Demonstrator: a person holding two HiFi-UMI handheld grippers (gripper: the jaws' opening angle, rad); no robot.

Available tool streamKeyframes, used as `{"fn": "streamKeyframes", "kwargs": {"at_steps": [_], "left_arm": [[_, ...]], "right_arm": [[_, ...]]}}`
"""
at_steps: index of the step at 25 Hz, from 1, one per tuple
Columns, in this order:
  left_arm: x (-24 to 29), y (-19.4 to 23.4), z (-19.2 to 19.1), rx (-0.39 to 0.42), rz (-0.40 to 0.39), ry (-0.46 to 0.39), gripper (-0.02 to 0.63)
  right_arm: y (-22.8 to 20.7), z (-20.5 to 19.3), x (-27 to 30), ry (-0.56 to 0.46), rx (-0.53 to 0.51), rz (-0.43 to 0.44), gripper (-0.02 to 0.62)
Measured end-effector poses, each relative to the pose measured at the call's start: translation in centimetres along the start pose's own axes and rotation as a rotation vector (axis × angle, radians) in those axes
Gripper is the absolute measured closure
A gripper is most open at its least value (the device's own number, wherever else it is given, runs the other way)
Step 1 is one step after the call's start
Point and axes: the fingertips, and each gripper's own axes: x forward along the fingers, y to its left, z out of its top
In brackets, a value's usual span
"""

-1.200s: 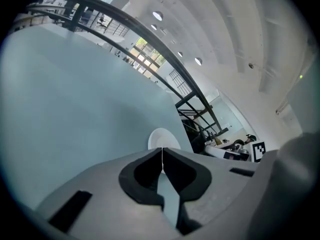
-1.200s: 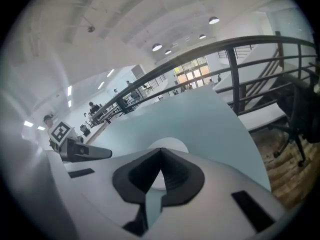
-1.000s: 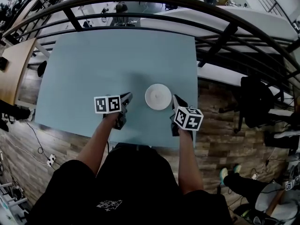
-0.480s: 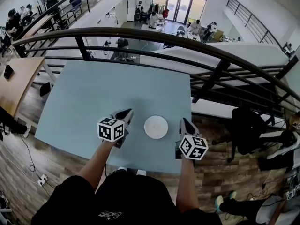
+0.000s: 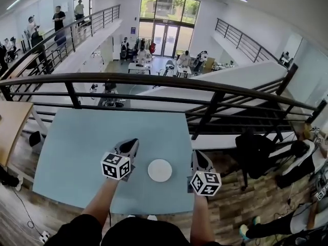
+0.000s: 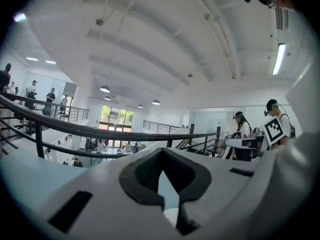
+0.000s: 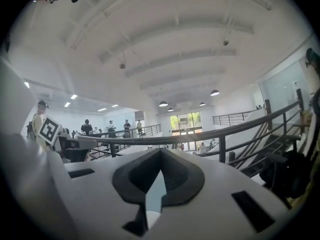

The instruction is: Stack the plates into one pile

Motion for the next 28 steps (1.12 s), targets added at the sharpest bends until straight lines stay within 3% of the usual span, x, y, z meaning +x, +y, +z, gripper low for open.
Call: {"fn": "streamKeyframes", "kwargs": {"at_steps": [9,15,28], "left_arm": [[0.7,0.4,5.1,0.071,-0.052,-0.091,0.598],[0.5,0.1,7.2,0.119,-0.063,-0.135,0.598],[1.1,0.3,7.9,0.145,-0.067,-0.158,0.598]], "right_arm": [[0.6,5.0,-1.0,-0.107,-0.049,-0.049,0.589],[1.8,6.4,-1.3,-0.142,-0.070,-0.041,0.589],[2.2,6.7,-0.5,-0.148,-0.092,-0.034,0.588]]}}
